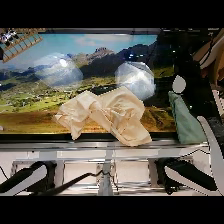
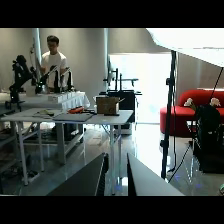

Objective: Fold the clothes and pants, and hang the long-sleeved shirts on hangers.

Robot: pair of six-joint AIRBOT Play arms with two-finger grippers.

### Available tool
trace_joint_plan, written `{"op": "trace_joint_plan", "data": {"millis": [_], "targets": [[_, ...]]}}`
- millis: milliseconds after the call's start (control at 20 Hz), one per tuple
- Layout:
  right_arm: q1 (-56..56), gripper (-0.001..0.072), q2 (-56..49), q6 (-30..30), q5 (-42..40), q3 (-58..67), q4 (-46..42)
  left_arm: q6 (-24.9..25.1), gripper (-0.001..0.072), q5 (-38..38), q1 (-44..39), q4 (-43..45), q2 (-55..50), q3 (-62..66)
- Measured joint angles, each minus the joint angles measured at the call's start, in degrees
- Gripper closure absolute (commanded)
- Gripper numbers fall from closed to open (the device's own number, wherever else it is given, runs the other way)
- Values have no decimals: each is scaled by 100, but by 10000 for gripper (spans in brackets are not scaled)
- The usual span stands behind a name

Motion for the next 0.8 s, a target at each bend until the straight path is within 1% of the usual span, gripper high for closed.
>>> {"op": "trace_joint_plan", "data": {"millis": [200,350,400,450,500,600,650,750,800], "targets": [[0,544,0,0,0,0,0,0,25,-420,-205,-365,-407,-7],[0,543,0,0,0,0,0,44,31,-605,-420,-811,-715,-7],[7,544,2,4,-2,4,2,90,69,-634,-505,-931,-811,-7],[31,544,20,131,7,13,15,153,162,-667,-581,-1029,-892,-13],[61,544,57,352,68,20,52,236,221,-680,-658,-1104,-960,-39],[125,543,192,778,634,26,94,463,221,-732,-778,-1235,-1014,-214],[153,543,280,881,1172,26,90,549,221,-761,-817,-1283,-1001,-380],[157,540,422,966,2562,26,55,743,211,-789,-887,-1432,-852,-916],[120,472,461,979,3383,26,39,883,134,-793,-933,-1574,-719,-1287]]}}
